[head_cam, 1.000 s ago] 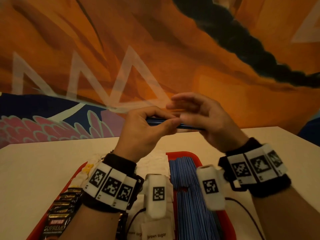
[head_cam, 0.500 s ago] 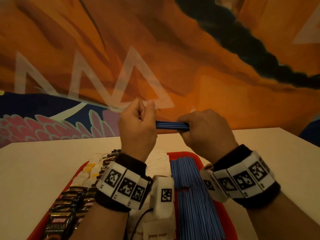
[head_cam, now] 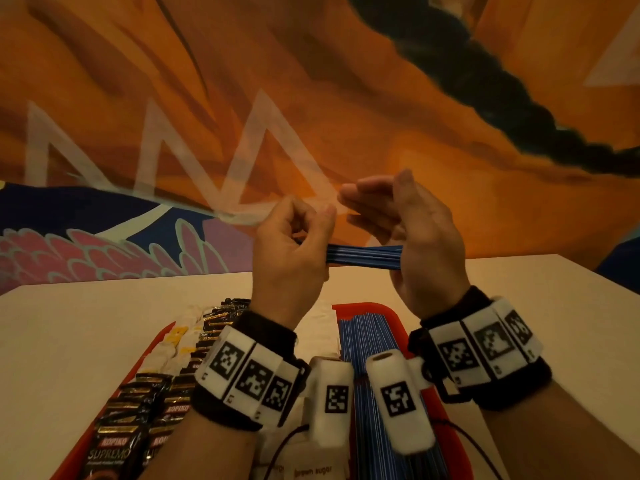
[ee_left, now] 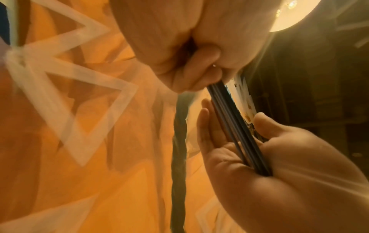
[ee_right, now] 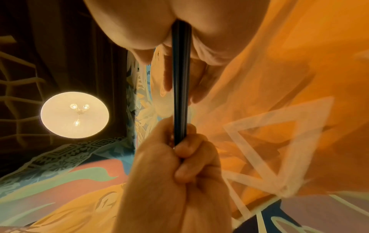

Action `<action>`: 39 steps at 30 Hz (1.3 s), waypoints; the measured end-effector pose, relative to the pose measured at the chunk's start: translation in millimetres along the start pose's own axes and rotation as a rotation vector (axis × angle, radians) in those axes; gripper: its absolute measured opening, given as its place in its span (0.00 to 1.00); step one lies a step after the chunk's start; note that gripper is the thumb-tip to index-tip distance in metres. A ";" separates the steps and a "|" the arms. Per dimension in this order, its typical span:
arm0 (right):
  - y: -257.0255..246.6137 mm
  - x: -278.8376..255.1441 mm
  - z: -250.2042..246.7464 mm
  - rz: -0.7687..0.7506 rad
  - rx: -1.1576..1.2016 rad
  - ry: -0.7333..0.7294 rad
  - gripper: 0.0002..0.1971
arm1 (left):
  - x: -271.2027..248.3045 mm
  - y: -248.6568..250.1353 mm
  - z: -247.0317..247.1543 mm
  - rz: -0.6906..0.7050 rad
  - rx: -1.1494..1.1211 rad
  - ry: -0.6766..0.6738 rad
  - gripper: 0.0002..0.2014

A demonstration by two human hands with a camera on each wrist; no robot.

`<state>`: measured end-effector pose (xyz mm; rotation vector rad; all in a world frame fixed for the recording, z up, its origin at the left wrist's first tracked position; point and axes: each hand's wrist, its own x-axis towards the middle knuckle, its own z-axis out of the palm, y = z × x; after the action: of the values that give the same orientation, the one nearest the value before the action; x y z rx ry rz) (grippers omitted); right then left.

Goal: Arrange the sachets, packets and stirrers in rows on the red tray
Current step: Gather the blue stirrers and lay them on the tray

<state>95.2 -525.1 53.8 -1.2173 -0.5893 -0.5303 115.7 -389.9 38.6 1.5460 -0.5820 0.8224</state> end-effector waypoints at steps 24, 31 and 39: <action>-5.4 -6.9 -23.0 0.436 -1.373 -0.296 0.06 | -17.0 14.7 19.4 -0.697 -0.350 -0.203 0.20; -22.1 -26.2 -12.6 0.612 -1.390 -0.523 0.06 | -18.6 31.8 24.5 -0.870 -0.289 -0.291 0.07; -29.0 -45.4 -45.9 0.889 -1.270 -0.752 0.27 | -38.6 23.8 18.7 -1.046 0.388 -0.689 0.05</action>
<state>48.6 -574.0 32.8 -2.7291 -0.1966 0.4752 76.7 -415.4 23.2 2.1620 -0.0096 -0.4464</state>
